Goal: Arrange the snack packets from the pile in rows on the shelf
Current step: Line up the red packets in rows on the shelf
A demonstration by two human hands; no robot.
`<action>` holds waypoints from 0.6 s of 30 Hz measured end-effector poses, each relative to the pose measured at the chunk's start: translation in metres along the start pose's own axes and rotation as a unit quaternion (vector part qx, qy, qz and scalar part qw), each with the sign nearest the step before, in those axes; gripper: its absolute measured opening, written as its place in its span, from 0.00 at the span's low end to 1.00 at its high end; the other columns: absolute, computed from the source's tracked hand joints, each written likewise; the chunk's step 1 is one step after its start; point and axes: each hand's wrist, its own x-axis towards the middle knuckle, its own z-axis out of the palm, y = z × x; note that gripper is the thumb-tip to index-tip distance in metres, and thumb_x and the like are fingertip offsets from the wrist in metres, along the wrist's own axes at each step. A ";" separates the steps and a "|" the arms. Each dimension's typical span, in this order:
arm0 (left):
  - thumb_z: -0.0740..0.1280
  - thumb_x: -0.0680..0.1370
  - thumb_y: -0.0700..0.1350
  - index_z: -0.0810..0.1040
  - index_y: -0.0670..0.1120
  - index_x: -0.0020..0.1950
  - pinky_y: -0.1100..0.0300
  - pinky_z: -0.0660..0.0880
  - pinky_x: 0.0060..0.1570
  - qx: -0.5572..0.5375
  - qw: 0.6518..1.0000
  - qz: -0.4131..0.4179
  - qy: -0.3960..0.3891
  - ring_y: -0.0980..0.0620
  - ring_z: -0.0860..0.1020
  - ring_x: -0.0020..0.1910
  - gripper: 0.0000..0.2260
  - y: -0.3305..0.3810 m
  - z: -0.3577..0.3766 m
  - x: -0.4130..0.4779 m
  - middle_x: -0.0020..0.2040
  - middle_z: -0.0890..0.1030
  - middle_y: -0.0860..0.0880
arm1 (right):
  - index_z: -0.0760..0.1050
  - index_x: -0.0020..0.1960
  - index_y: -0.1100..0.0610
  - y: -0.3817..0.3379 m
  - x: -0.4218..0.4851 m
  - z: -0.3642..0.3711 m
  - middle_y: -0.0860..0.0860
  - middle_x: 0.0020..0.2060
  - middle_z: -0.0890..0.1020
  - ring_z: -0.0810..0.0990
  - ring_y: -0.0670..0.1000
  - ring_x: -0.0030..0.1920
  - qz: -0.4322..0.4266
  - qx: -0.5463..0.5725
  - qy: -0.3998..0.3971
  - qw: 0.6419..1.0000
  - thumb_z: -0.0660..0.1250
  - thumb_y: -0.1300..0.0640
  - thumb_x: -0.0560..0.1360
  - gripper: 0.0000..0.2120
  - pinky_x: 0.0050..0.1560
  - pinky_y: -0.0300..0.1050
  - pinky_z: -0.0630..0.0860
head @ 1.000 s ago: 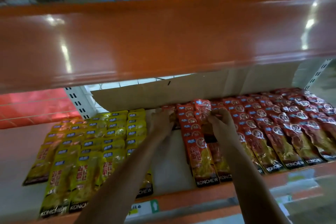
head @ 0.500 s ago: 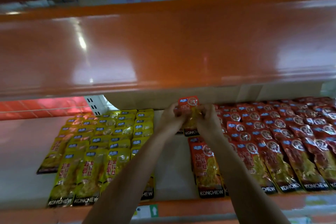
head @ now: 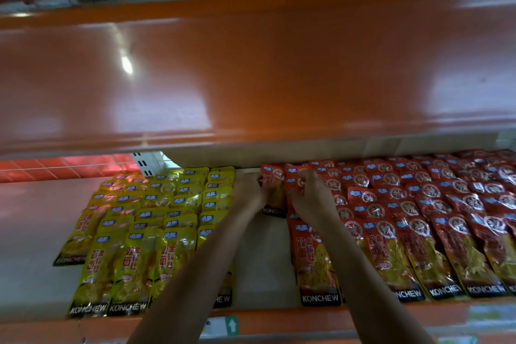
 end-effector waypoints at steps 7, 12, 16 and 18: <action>0.65 0.78 0.57 0.81 0.43 0.52 0.58 0.72 0.42 0.179 0.984 -0.006 -0.009 0.46 0.80 0.51 0.18 0.003 0.003 -0.001 0.51 0.83 0.44 | 0.66 0.67 0.58 0.000 0.000 0.001 0.54 0.56 0.76 0.74 0.48 0.49 0.012 -0.003 -0.002 1.000 0.62 0.59 0.78 0.17 0.41 0.38 0.69; 0.63 0.80 0.53 0.77 0.41 0.57 0.59 0.71 0.43 0.245 0.969 -0.008 -0.005 0.46 0.78 0.55 0.16 0.003 0.003 -0.005 0.56 0.78 0.43 | 0.66 0.67 0.58 -0.008 -0.001 -0.001 0.54 0.63 0.74 0.73 0.53 0.62 0.000 -0.026 -0.002 1.000 0.62 0.59 0.78 0.18 0.53 0.42 0.69; 0.61 0.81 0.51 0.76 0.42 0.58 0.54 0.73 0.50 0.228 0.973 0.021 0.027 0.43 0.76 0.57 0.14 0.001 -0.009 -0.013 0.58 0.76 0.42 | 0.68 0.68 0.59 -0.020 -0.005 0.005 0.56 0.63 0.74 0.73 0.56 0.62 -0.025 -0.039 -0.005 0.999 0.62 0.60 0.77 0.19 0.57 0.45 0.70; 0.63 0.80 0.51 0.77 0.43 0.59 0.53 0.72 0.53 0.205 0.976 0.054 0.043 0.42 0.76 0.58 0.15 -0.001 -0.021 -0.021 0.59 0.77 0.42 | 0.70 0.66 0.60 -0.030 -0.008 0.014 0.58 0.61 0.76 0.73 0.57 0.61 -0.041 -0.052 -0.005 0.998 0.62 0.61 0.76 0.18 0.58 0.48 0.71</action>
